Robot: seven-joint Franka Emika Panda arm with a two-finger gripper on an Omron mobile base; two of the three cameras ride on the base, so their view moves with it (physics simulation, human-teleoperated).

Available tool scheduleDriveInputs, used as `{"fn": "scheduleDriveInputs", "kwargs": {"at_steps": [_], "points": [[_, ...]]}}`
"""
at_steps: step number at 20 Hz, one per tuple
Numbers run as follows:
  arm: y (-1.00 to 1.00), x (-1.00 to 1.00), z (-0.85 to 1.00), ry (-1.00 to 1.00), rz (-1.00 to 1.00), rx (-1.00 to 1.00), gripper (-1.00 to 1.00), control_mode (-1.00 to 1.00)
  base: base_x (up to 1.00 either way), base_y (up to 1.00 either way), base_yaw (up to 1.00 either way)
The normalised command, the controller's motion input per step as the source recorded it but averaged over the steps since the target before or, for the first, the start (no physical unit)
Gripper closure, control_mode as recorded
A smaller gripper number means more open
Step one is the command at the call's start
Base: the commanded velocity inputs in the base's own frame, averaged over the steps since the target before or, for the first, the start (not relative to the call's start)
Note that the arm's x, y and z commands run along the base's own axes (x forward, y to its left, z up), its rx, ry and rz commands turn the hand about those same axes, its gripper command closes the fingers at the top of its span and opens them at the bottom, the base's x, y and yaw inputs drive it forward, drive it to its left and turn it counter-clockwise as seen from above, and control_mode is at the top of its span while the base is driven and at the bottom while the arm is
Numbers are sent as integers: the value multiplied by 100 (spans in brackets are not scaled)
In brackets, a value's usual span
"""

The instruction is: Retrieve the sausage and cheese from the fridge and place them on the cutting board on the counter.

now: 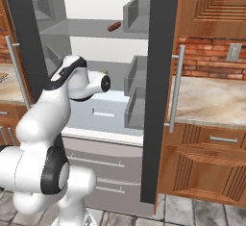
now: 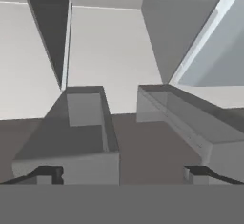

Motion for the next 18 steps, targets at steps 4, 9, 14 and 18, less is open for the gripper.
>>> {"fn": "scheduleDriveInputs", "kwargs": {"at_steps": [4, 9, 14, 18], "points": [[38, -1, 0, -14, 16, -4, -100, -100, 0, 0, 0], [40, -32, 0, -19, 17, -5, -100, -100, 0, 0, 0], [38, -72, 0, -26, 16, -7, -100, -100, 0, 0, 0], [67, -65, 0, -27, 14, -11, -100, -100, 0, 0, 0]]}}
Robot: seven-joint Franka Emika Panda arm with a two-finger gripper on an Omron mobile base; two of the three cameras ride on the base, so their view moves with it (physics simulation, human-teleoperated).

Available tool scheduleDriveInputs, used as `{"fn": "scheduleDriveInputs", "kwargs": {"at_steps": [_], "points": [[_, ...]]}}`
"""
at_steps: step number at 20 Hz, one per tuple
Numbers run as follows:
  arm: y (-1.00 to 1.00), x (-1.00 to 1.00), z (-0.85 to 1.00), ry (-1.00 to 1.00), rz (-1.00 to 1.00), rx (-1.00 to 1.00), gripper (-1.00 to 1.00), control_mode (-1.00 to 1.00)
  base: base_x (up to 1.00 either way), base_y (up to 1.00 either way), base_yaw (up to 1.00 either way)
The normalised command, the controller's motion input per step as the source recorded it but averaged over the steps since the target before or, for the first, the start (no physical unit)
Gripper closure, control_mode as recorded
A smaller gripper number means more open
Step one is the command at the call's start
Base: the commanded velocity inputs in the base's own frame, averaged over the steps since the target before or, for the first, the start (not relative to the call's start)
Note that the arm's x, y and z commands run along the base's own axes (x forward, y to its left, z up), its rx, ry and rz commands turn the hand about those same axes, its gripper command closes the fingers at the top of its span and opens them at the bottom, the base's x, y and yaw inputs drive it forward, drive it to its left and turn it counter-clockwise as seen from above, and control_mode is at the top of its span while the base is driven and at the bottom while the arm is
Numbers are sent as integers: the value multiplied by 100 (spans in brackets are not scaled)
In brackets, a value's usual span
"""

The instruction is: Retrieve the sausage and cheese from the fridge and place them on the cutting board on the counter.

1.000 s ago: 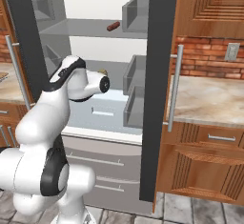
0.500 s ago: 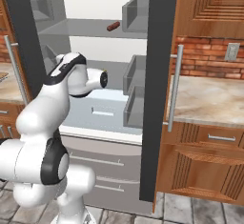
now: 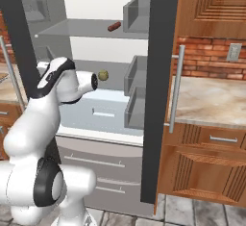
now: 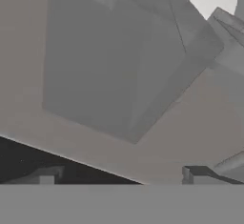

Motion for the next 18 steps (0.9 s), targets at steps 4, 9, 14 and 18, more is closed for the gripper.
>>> {"fn": "scheduleDriveInputs", "kwargs": {"at_steps": [4, 9, 14, 18], "points": [[90, -30, 0, -20, 16, -11, -100, -100, 0, 0, 0], [100, -32, 0, -19, 23, -13, -100, -100, 0, 0, 0], [80, -70, 2, -29, 15, -11, -100, -100, 0, 0, 0], [45, -96, 16, -36, 4, -3, -100, -100, 0, 0, 0]]}}
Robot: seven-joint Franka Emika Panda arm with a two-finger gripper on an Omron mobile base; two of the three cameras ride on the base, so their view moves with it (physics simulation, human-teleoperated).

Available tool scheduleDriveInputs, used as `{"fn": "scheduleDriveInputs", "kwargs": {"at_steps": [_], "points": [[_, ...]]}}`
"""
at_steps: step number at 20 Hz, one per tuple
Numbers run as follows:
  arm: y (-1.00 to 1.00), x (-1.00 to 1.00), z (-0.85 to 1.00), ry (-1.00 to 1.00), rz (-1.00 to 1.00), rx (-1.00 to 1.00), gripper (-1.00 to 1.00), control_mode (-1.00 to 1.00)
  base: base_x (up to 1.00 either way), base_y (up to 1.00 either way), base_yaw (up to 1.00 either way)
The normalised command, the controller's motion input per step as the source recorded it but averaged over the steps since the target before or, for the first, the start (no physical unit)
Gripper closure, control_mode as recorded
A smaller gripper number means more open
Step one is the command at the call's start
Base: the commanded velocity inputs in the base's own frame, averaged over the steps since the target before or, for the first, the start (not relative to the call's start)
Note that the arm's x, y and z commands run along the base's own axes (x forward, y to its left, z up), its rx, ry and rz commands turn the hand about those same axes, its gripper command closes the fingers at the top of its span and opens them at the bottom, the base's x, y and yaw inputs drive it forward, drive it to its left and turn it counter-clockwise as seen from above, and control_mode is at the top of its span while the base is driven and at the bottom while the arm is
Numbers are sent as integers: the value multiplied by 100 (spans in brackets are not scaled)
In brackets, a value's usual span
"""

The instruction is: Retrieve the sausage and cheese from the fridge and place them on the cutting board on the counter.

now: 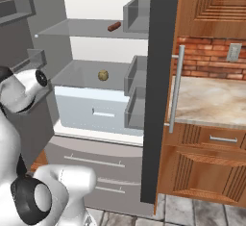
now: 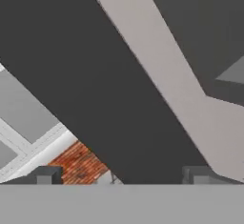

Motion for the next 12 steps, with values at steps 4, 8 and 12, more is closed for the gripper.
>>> {"fn": "scheduleDriveInputs", "kwargs": {"at_steps": [4, 8, 12], "points": [[-2, -87, 63, -21, -1, 0, -100, -100, 0, 0, 0], [-48, -78, 69, 1, -7, 0, -100, -100, 0, 0, 0], [-73, -54, 50, 15, -10, 0, -100, -100, 0, 0, 0]]}}
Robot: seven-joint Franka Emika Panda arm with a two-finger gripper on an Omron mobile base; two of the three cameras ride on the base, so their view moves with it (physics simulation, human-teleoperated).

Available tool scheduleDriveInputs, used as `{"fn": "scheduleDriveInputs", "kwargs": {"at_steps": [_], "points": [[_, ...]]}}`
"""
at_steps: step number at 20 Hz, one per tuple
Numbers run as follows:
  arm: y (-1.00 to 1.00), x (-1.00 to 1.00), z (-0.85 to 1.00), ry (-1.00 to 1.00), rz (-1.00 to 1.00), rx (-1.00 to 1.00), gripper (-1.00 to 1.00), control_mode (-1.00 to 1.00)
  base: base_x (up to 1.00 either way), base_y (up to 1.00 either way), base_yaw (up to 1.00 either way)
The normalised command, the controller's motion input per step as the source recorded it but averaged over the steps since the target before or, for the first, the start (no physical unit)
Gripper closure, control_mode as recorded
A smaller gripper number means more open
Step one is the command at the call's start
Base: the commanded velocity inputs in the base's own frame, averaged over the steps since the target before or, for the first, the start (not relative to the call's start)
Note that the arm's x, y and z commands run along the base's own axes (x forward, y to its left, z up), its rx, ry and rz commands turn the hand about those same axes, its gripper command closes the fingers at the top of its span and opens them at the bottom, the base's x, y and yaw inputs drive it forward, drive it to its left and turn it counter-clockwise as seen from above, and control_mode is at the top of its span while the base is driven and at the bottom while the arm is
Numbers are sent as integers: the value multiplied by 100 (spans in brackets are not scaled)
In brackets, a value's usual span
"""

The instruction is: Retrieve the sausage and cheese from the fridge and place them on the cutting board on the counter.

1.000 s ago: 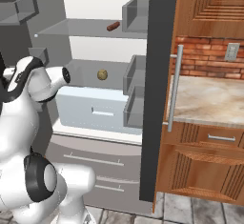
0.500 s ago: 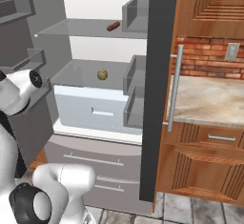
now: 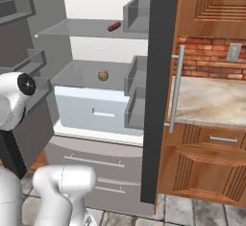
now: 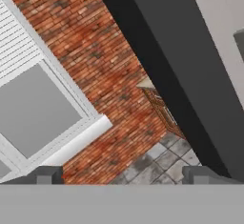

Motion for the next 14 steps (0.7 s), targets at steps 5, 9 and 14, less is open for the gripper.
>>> {"fn": "scheduleDriveInputs", "kwargs": {"at_steps": [5, 9, 14], "points": [[-83, -32, 16, 22, -21, 0, -100, -100, 0, 0, 0], [-21, 9, -16, 1, -11, -9, -100, -100, 0, 0, 0], [-76, -20, -16, -19, -14, -24, -100, -100, 0, 0, 0]]}}
